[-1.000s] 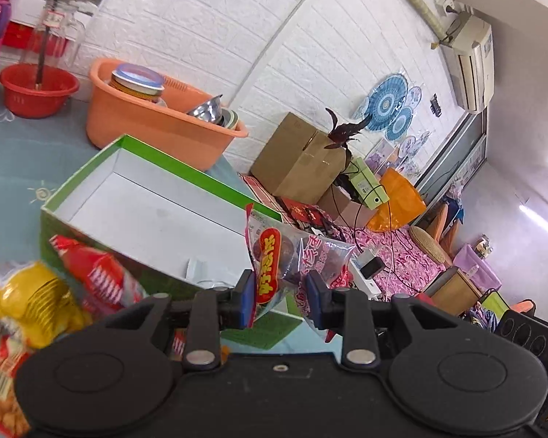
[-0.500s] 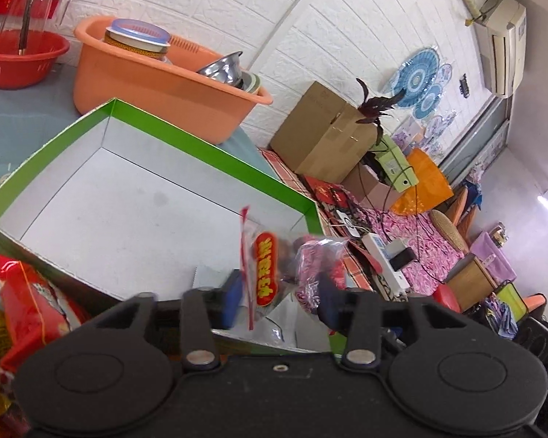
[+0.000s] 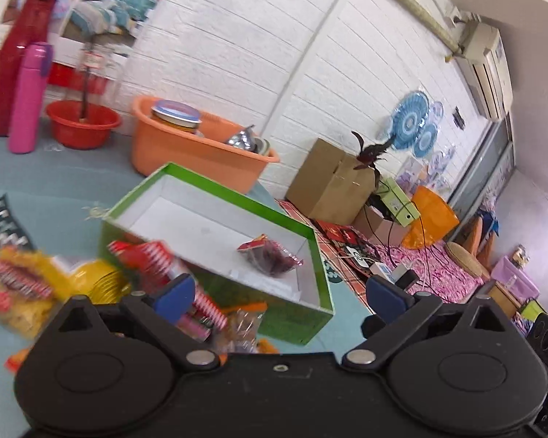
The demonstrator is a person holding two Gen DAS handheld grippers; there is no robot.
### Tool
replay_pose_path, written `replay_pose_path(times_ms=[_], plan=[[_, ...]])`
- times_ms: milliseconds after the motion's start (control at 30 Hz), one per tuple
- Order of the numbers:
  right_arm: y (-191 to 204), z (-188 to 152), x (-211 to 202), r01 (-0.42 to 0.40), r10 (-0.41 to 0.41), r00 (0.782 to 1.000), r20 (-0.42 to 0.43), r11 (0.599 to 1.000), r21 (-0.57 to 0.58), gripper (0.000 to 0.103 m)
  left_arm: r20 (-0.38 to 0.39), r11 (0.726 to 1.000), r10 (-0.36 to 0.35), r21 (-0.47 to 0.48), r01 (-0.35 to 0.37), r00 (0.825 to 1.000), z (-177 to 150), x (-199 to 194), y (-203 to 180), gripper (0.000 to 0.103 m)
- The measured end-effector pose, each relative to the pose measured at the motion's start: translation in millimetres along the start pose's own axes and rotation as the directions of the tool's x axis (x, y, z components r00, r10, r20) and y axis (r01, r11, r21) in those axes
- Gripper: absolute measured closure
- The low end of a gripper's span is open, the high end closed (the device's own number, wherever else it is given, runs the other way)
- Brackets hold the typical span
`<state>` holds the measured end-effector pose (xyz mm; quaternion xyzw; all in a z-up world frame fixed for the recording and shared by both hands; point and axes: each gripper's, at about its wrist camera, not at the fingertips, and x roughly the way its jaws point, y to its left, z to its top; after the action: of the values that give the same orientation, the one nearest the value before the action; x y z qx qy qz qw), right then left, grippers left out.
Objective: Organize snacks
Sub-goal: 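Grasp the yellow barcode packet with the right gripper and lift it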
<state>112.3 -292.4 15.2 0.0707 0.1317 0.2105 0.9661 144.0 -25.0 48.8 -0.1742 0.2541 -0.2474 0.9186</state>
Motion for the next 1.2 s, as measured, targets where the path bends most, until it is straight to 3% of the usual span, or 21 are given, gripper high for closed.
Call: replay_pose_path(times_ms=[200,367,567,767,800,833,1033,1200], plan=[[27.7,-26.4,-9.1,-0.091,0.093,0.993,-0.073,0.995,0.029,0.000,-0.012,0.992,0.088,-0.089,-0.089,0.996,-38.5,-45.8,25.5,0.000],[51.5,-50.8,-2.6,-0.139,0.144,0.976,-0.166,0.989,0.042,0.000,-0.047,0.974,0.132,-0.182,-0.138,0.990,-65.7,-60.0,55.8,0.000],[67.7,-67.6,-2.1,-0.156,0.163,0.960,-0.226,0.987,0.049,0.000,-0.058,0.952,0.184,-0.236,-0.193,0.981,-77.7,-55.9,84.5,0.000],[76.7,-66.6,-6.2,-0.166,0.167,0.961,-0.221,0.986,0.025,0.000,-0.088,0.959,0.172,-0.212,-0.187,0.981,-69.4,-30.0,98.3,0.000],[77.7,-67.0,-6.6,-0.169,0.170,0.960,-0.221,0.985,0.021,0.000,-0.103,0.963,0.165,-0.198,-0.182,0.981,-70.8,-25.9,98.8,0.004],[78.9,-67.5,-7.0,-0.172,0.171,0.960,-0.222,0.985,0.017,0.000,-0.124,0.967,0.160,-0.179,-0.181,0.979,-72.8,-22.4,99.2,0.035],[84.8,-69.4,-3.0,-0.207,0.201,0.949,-0.242,0.978,-0.003,0.000,-0.151,0.991,0.051,-0.117,-0.069,0.987,-87.0,-43.9,93.2,0.043],[94.1,-72.4,2.0,-0.255,0.241,0.933,-0.266,0.967,-0.019,0.000,-0.154,0.985,0.034,-0.160,-0.059,0.987,-101.3,-76.0,101.4,0.042]])
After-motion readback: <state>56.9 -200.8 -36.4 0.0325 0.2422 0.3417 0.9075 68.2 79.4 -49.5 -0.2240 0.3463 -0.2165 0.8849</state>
